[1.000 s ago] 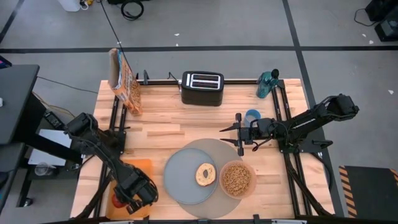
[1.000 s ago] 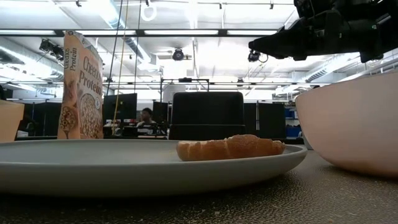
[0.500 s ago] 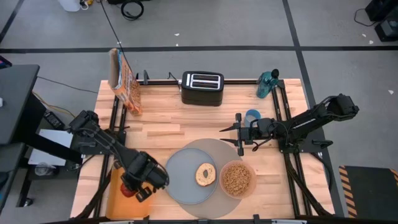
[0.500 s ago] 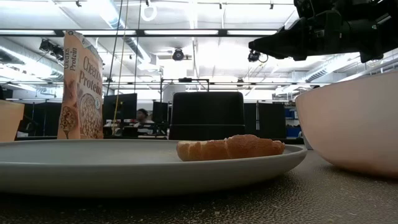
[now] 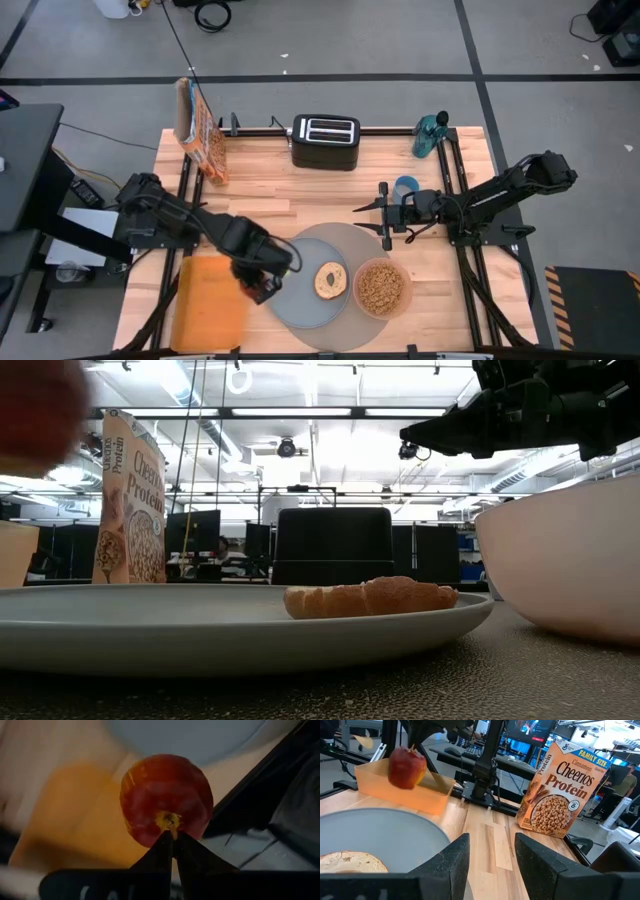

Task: Arrange a breakfast setting
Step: Put apple on the blue plate

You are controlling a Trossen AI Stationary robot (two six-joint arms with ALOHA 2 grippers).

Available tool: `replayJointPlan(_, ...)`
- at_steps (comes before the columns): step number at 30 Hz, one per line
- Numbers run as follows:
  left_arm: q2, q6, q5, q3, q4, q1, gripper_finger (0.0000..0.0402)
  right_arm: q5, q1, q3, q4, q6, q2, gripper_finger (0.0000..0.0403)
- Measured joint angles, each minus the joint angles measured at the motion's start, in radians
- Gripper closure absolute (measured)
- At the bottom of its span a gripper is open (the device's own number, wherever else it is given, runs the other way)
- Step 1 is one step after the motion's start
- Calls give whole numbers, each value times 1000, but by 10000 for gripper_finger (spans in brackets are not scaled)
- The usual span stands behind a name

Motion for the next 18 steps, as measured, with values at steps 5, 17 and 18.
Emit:
replayJointPlan(5, 14, 96, -70, 0, 119, 52, 384, 0, 0, 0, -1, 0, 0, 239)
replayJointPlan(17, 199, 343, 23, 0, 207, 138, 382, 0, 0, 0, -11, -1, 0, 239)
replayJointPlan(18, 213, 365, 29, 0, 209, 146, 382, 0, 0, 0, -11, 0, 0, 239)
